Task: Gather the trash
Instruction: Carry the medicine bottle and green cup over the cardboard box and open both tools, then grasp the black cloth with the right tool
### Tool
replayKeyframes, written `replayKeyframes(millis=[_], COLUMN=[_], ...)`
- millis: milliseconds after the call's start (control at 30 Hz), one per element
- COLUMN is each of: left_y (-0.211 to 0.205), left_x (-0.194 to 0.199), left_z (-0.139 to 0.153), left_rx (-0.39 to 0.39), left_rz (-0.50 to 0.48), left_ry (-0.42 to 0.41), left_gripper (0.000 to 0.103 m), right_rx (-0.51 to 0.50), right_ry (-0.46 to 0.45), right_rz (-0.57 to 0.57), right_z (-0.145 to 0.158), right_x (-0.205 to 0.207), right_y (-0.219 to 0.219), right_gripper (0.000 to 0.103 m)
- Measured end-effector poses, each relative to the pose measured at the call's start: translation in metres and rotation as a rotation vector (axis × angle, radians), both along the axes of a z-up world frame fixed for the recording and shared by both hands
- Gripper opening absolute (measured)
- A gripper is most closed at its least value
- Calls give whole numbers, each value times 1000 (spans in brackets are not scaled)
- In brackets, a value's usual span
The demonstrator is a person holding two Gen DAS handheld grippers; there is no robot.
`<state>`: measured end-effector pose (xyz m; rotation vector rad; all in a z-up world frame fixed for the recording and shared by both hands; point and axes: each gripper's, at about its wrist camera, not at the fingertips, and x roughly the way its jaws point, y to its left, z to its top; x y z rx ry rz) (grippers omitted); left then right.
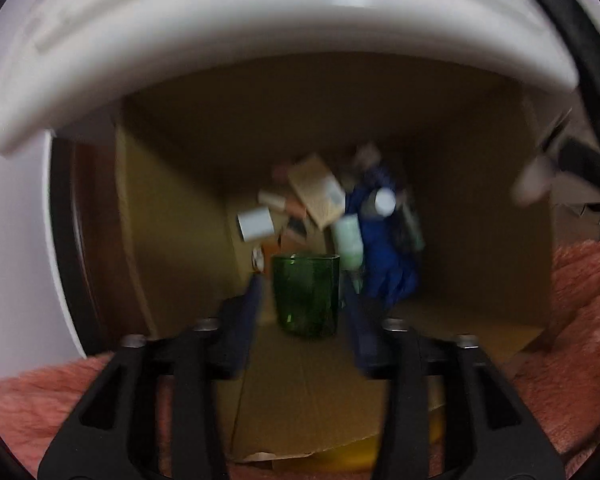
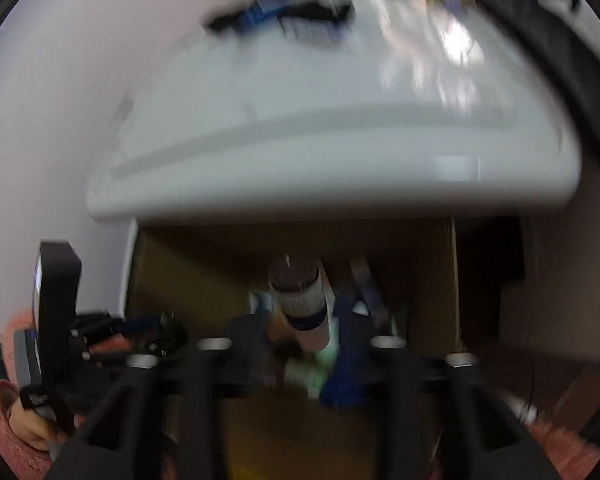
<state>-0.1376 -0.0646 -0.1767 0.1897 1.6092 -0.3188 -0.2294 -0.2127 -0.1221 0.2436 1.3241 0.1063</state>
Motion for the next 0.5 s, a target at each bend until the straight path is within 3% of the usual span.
replayKeyframes(millis=[33,67,133,300,500], left_y=[1,0,-2,-5,4], left_x=[-1,-3,-11,-12,7], left_z=[-5,-10,-14,-9,37], left_rx=[0,4,13,29,31], left_rz=[11,-3,-21,-40,29], left_ry=[7,26,55,11,-170], left_gripper=[78,80,80,80,80], right_rx=[-21,-41,-57,-93,-118], right_ry=[36,49,71,50,26], right_rz=[-12,-18,-22,-62,-65], right_z=[-11,-17,-24,-22,-11], right_x=[-4,-8,-12,-12,0], right_y=[-1,-2,-4,-10,-14], right_gripper=[73,72,72,74,74])
